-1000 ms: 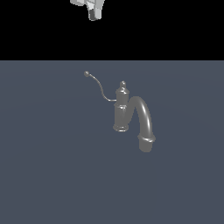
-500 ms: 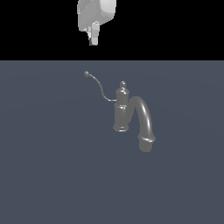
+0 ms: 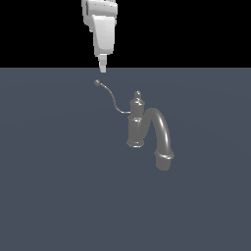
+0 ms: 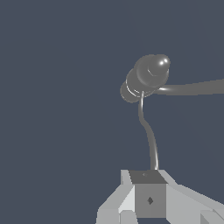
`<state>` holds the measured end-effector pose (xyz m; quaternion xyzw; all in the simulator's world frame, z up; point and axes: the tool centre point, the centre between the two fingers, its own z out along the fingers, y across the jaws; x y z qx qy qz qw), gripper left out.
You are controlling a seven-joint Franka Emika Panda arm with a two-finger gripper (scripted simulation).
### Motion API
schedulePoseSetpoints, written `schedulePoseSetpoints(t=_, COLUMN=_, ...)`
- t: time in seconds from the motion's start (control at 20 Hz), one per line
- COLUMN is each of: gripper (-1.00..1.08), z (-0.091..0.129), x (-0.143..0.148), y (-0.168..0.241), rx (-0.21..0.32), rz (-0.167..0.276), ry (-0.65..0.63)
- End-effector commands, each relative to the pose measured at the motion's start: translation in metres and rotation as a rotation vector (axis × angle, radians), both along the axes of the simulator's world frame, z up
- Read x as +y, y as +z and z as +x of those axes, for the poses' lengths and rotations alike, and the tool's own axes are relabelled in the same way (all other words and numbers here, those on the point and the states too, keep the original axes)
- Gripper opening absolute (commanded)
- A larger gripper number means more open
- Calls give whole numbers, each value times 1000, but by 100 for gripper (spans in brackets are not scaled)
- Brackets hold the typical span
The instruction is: Turn on the faucet by rotating a designated handle.
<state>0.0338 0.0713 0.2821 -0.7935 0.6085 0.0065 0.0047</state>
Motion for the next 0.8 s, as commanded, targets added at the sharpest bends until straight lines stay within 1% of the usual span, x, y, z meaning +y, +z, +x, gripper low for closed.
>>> schedulePoseSetpoints(t=0.0, gripper=-100, z=7, x=3, y=-12, rx=-1, rz=-5, ry=-46)
schedulePoseSetpoints(t=0.35, gripper=-100, z=18, x=8, y=-33, rx=-3, rz=-13, ry=-126)
schedulePoseSetpoints(t=0.75, gripper=-100, z=21, x=10, y=-40, rx=-3, rz=-16, ry=-147)
